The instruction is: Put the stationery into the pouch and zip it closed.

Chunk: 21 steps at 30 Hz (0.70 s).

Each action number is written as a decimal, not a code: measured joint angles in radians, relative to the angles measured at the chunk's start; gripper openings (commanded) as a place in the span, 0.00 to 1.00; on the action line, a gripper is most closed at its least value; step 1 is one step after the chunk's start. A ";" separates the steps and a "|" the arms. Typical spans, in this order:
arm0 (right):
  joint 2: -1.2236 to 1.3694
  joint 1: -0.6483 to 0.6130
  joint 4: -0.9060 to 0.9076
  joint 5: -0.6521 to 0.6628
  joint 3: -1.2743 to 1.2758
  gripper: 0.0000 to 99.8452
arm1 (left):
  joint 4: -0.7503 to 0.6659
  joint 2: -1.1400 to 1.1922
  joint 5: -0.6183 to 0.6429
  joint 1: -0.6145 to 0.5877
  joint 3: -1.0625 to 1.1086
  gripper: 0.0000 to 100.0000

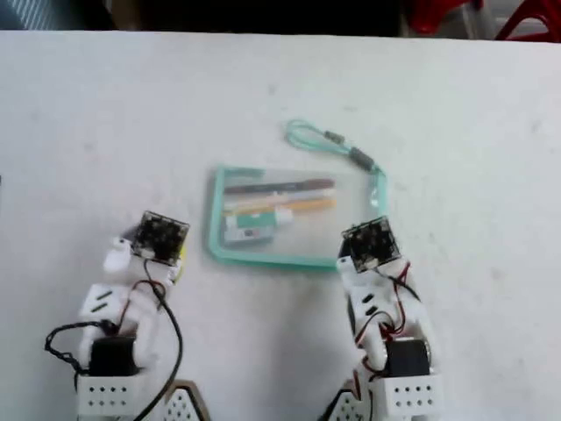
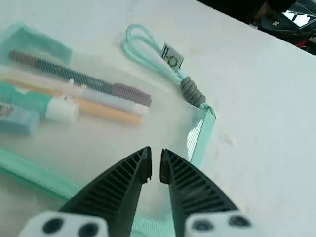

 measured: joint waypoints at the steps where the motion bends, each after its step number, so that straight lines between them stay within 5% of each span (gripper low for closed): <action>1: 0.002 0.000 0.023 0.014 0.000 0.03 | 0.025 0.002 -0.002 0.012 0.000 0.18; 5: 0.000 -0.005 0.132 0.031 0.002 0.03 | 0.146 0.002 0.011 0.026 0.000 0.17; 9: 0.000 0.012 0.247 0.032 0.002 0.03 | 0.244 0.002 0.014 0.026 0.000 0.02; 21: 0.000 0.035 0.503 0.032 0.002 0.03 | 0.396 -0.003 0.097 0.035 0.000 0.02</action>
